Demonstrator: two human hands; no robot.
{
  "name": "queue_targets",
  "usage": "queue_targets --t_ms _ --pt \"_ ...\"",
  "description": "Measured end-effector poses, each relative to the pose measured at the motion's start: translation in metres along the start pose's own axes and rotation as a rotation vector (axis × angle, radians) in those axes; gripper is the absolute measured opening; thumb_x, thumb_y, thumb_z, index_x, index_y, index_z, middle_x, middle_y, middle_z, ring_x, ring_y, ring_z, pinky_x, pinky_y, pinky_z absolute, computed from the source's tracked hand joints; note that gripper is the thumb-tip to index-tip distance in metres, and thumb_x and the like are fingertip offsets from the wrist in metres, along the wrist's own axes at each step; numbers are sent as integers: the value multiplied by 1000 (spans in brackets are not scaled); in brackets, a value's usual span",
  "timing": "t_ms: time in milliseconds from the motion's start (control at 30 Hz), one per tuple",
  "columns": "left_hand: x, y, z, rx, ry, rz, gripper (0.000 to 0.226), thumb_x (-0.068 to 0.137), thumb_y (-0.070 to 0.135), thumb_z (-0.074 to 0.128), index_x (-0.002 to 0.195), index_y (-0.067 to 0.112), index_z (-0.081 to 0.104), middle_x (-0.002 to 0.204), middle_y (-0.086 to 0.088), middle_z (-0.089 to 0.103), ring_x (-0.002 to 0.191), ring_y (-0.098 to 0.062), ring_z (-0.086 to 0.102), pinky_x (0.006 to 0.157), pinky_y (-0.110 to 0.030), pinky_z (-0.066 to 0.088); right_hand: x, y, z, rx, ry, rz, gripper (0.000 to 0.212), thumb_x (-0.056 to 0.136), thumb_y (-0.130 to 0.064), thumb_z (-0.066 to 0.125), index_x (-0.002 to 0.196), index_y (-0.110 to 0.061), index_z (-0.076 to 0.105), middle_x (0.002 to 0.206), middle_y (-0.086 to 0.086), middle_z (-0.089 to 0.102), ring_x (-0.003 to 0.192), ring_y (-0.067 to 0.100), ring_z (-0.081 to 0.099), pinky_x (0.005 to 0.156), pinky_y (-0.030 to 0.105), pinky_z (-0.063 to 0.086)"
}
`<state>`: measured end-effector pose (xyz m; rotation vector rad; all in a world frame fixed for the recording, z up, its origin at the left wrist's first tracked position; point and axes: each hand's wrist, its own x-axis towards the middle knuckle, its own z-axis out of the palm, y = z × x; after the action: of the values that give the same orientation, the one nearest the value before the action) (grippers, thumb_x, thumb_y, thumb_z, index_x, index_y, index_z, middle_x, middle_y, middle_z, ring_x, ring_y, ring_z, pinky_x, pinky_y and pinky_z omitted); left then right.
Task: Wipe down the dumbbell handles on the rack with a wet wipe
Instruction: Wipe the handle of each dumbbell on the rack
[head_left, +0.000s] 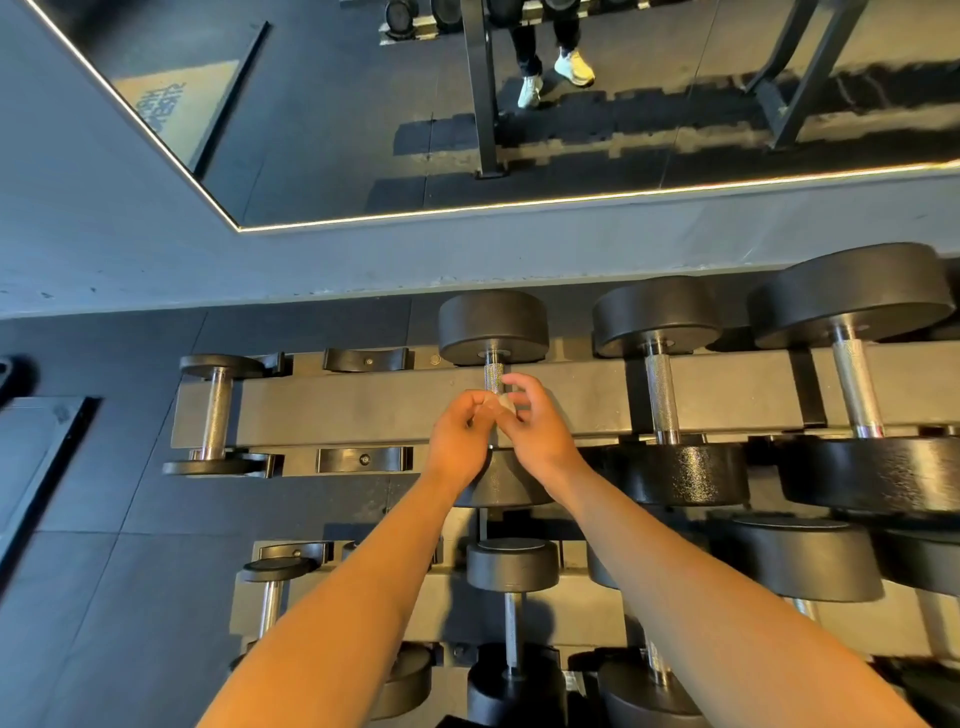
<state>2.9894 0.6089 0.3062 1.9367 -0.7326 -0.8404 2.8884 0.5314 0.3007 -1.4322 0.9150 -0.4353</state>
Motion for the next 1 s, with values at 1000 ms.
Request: queue_targets --t_ms 1000 --pt "24 1 12 248 61 -186 46 104 17 40 146 38 40 85 16 64 78 -11 67 73 -39 60 84 7 30 -33 510 165 13 92 -27 69 100 -20 77 99 -4 71 90 12 66 76 25 56"
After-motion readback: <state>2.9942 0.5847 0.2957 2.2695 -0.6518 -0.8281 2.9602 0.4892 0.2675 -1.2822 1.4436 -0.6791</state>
